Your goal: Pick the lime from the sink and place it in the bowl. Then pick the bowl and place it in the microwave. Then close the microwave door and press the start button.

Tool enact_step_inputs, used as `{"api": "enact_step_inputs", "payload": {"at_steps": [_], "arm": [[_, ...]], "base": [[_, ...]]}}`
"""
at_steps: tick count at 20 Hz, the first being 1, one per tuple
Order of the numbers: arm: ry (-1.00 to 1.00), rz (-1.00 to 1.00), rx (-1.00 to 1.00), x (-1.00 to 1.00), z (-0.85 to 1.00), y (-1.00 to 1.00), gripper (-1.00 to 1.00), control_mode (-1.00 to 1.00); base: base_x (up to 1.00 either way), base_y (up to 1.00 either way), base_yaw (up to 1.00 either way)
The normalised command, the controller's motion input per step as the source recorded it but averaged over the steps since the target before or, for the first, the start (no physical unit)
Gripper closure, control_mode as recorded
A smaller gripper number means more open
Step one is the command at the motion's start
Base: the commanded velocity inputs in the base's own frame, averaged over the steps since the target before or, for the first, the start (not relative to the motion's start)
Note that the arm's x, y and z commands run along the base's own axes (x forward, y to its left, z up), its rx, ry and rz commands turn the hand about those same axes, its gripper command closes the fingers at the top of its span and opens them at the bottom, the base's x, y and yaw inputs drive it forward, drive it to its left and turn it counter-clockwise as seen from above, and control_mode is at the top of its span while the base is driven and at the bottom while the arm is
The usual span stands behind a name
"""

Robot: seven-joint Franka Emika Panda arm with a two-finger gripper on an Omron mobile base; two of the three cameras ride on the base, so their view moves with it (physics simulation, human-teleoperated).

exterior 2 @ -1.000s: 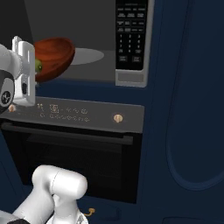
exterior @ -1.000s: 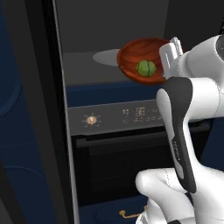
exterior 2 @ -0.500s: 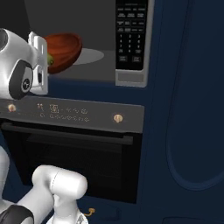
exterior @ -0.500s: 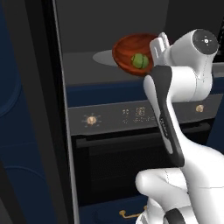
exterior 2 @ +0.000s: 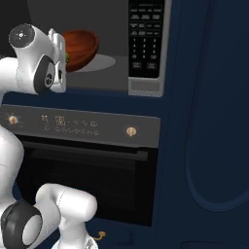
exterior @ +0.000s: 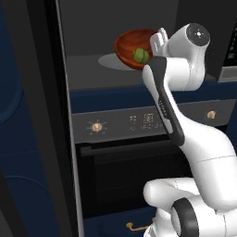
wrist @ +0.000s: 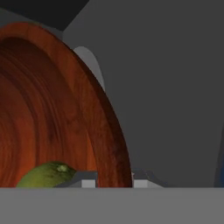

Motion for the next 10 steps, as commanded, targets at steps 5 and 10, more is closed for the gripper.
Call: {"api": "enact_step_inputs", "payload": {"at_steps": [5,10], "arm": [[0.0,0.01,0.0,0.72,0.02,0.0,1.0,-1.0],[0.04,0.02,0.0,0.55,0.0,0.0,1.0,-1.0]], "base": [[0.0,0.0,0.0],[0.0,0.0,0.0]]}}
